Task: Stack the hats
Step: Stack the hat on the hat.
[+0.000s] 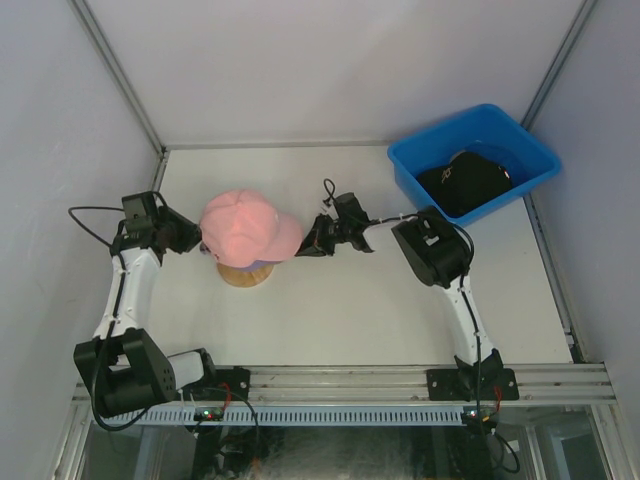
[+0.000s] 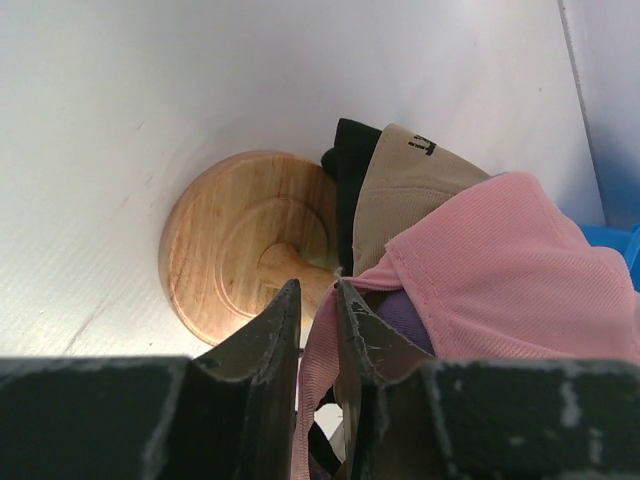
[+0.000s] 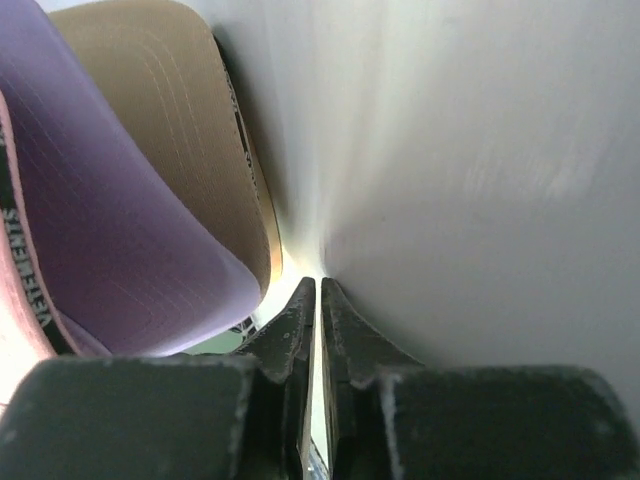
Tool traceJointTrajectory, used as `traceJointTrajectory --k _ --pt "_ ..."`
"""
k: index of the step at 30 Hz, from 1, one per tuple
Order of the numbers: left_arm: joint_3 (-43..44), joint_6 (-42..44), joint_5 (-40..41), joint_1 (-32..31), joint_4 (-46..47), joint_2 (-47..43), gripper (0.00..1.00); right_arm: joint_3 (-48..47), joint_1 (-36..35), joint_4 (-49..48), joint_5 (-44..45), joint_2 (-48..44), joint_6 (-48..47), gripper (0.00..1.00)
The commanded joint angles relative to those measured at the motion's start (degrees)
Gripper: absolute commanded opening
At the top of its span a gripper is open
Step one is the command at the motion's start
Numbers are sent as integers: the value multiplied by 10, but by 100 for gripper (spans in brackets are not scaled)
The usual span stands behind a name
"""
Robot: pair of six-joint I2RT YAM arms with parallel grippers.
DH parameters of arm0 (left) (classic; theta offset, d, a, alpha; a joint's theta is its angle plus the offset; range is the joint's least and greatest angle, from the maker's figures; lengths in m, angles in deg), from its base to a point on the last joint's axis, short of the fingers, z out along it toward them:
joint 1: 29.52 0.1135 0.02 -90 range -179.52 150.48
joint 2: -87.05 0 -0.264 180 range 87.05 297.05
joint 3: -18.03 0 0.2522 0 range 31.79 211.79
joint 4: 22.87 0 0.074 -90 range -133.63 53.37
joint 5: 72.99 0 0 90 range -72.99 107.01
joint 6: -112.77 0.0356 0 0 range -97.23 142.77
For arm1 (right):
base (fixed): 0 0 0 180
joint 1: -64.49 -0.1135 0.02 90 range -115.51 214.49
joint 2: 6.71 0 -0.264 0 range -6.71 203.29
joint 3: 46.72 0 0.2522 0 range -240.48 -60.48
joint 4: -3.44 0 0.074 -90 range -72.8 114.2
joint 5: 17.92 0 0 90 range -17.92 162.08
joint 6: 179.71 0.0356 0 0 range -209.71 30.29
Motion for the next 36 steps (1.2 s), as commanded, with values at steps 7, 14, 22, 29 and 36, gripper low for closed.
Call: traceJointTrajectory --k 7,14,22,29,36 --pt "-7 11 -6 1 -37 -20 27 88 39 57 43 -131 -53 16" --pt "9 7 -6 1 -47 -35 36 152 53 34 36 -198 -51 22" --pt "37 -12 16 3 -54 -61 45 152 52 50 40 -253 -63 25" --pt "47 -34 42 16 -65 -87 46 130 51 96 49 -283 -86 27" --pt "53 -64 61 31 -74 -120 47 100 49 145 60 -298 -111 28"
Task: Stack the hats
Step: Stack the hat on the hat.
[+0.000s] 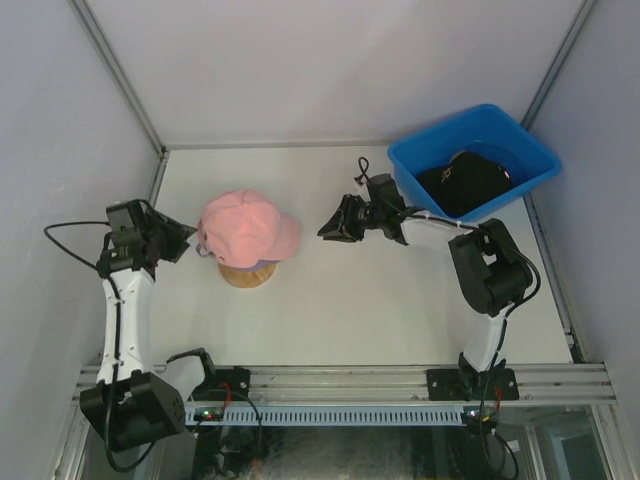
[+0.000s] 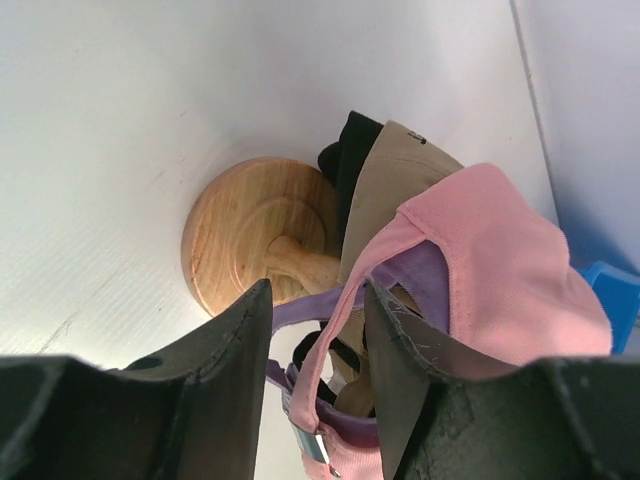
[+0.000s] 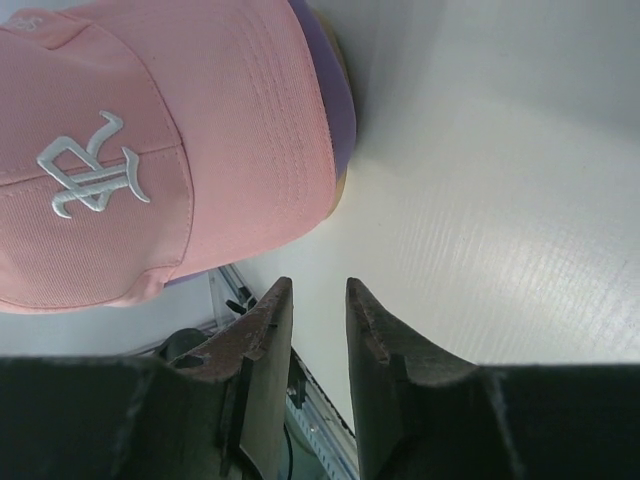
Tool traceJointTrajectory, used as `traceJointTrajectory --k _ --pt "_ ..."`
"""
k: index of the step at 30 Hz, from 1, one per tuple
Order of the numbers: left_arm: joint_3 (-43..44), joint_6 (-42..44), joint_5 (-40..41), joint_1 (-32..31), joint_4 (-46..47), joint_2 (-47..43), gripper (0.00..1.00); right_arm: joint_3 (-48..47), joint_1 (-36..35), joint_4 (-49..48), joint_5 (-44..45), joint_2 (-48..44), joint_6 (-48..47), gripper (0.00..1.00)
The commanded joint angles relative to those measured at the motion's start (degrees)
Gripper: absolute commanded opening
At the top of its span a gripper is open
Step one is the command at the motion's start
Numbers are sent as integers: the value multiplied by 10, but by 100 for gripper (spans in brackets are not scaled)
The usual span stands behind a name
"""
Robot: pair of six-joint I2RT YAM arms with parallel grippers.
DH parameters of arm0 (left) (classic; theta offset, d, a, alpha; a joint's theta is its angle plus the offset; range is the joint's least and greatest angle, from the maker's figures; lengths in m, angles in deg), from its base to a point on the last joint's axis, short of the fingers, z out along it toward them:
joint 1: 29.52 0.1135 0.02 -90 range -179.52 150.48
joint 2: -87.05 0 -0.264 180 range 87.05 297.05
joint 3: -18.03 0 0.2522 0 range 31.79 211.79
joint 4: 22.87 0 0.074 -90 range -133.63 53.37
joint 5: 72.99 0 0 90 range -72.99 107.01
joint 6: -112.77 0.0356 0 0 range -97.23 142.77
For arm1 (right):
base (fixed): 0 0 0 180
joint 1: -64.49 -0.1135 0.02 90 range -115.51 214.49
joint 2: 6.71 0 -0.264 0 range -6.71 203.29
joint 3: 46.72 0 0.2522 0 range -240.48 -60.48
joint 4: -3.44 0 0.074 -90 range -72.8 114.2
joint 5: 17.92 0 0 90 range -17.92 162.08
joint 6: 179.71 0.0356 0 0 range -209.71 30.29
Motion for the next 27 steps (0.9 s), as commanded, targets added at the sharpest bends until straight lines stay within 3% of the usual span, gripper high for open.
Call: traceJointTrajectory --k 1,11,22,27 --pt "45 -30 20 10 1 -27 47 -37 -4 33 12 -37 -31 28" --pt "29 -88 25 13 35 -77 46 -89 18 88 29 -81 -58 28" --pt "24 -106 13 12 35 -110 45 -193 119 197 58 -114 -112 35" --pt "-12 -115 -6 2 47 -123 39 -252 101 231 61 -94 -142 36"
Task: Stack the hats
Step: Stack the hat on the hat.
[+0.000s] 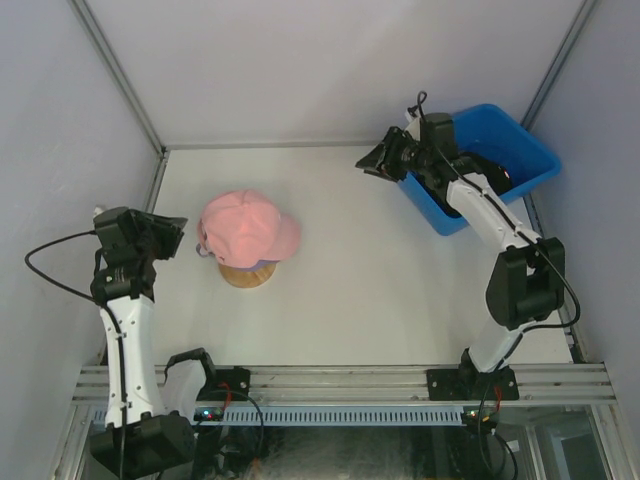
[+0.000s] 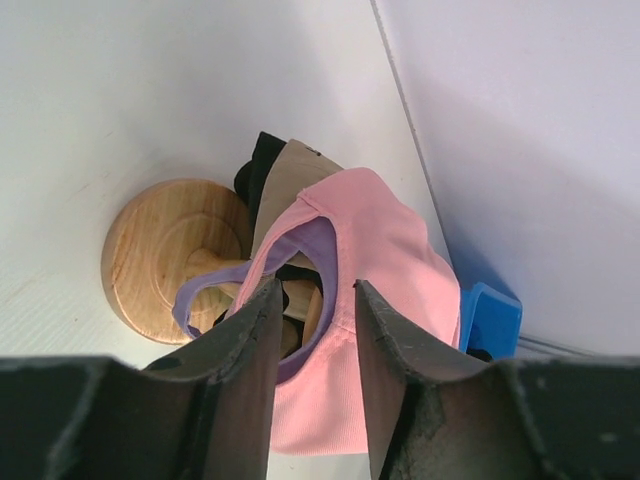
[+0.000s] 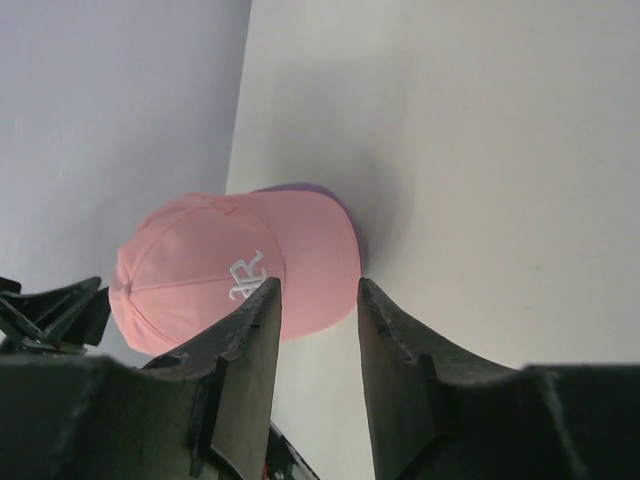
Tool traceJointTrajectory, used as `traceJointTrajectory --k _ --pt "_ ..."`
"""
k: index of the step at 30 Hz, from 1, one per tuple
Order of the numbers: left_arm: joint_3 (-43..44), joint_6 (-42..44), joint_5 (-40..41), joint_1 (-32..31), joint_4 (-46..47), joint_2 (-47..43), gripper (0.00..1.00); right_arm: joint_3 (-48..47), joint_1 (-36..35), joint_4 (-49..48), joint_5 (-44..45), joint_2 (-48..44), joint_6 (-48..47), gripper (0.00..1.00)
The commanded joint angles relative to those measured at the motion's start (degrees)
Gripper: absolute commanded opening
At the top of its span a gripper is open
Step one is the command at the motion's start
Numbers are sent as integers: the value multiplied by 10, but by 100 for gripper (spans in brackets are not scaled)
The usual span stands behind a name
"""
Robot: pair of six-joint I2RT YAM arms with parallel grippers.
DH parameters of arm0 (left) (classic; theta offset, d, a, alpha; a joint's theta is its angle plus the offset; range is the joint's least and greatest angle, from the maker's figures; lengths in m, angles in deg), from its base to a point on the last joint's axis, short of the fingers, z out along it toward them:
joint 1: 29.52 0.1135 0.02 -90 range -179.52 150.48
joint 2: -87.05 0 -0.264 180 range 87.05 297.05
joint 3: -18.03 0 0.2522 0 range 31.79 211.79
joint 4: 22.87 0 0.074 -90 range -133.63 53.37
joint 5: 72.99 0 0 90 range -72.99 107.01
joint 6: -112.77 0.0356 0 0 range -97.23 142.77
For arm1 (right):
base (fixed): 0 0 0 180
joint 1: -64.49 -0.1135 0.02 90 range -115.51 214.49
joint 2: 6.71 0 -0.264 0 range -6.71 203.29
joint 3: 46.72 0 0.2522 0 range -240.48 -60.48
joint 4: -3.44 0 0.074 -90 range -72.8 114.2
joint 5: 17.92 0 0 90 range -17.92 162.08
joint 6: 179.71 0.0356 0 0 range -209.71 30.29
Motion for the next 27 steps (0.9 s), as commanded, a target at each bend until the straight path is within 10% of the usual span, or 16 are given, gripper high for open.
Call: traceJointTrajectory --k 1,17,27 --pt "-20 -12 -20 -9 31 -22 37 -77 -36 47 3 10 -51 36" --pt "-121 -44 50 -99 -4 -157 10 -500 -156 111 -79 335 -35 38" --pt "-181 -73 95 -218 1 -170 0 -540 -195 24 -124 434 26 41"
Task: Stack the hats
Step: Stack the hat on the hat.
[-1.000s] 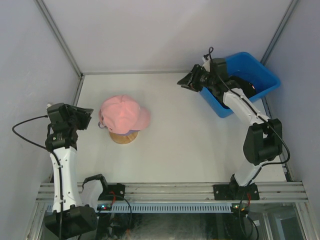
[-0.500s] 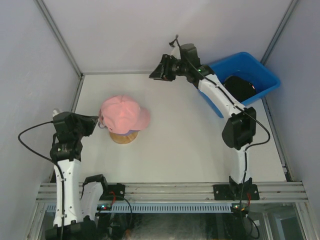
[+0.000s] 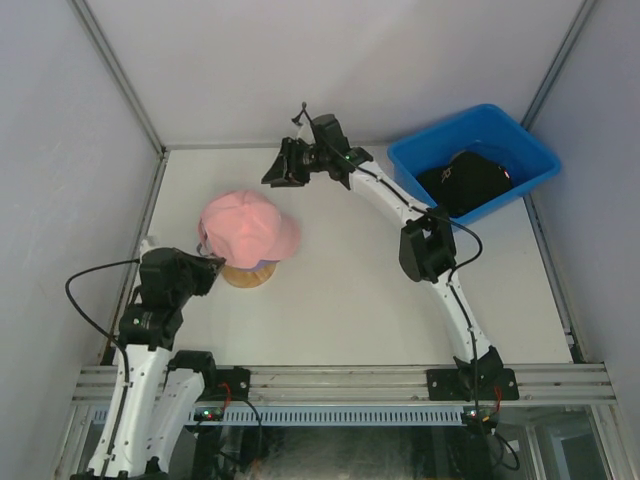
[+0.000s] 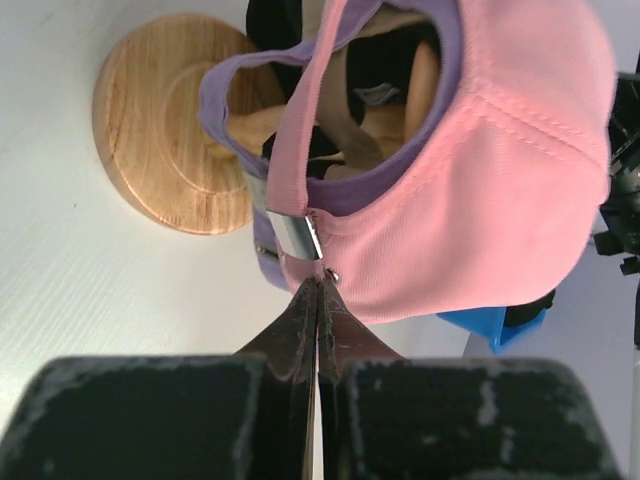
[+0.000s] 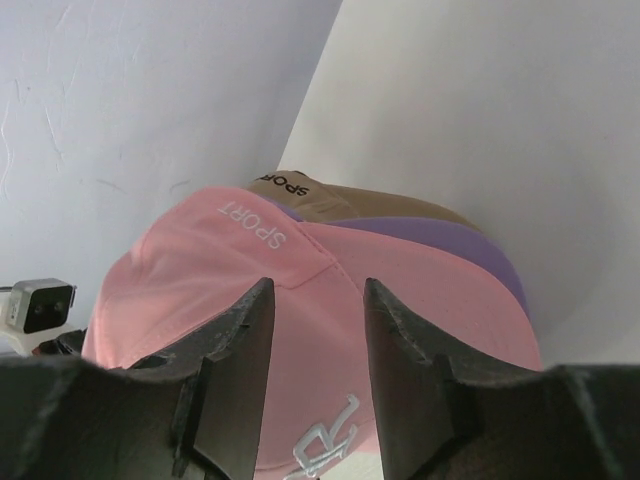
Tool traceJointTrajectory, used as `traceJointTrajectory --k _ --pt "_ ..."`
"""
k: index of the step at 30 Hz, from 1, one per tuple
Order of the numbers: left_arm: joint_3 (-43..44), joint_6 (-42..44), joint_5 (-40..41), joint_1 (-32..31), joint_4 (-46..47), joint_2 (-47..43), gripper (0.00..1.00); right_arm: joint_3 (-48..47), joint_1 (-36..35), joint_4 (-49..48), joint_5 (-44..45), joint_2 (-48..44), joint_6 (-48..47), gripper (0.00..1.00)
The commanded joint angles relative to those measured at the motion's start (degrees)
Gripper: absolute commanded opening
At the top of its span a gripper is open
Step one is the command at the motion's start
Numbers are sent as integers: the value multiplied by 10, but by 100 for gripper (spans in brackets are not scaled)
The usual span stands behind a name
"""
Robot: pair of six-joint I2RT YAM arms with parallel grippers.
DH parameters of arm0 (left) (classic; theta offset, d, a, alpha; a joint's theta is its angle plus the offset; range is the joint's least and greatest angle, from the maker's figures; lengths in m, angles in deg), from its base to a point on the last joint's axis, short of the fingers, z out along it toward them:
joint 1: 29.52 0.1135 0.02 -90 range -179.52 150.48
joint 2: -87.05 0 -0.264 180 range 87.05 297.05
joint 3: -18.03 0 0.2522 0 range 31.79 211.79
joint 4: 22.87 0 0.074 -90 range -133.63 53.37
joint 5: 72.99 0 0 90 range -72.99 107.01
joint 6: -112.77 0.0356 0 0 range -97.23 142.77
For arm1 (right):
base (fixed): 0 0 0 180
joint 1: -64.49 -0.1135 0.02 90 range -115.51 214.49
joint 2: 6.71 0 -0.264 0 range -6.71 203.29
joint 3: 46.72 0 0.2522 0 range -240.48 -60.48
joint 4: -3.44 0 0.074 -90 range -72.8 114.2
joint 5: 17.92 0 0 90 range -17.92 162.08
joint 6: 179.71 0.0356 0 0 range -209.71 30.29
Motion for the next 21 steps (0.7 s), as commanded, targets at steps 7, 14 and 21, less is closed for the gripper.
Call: traceJointTrajectory --k 7,14,21 --pt "-43 -32 37 -71 46 42 0 -32 -34 -76 -62 39 48 40" --pt "-33 -30 52 -74 49 65 2 57 -42 -115 -79 4 53 39" --pt "-14 -22 63 -74 53 99 5 170 -42 -170 -89 -49 61 37"
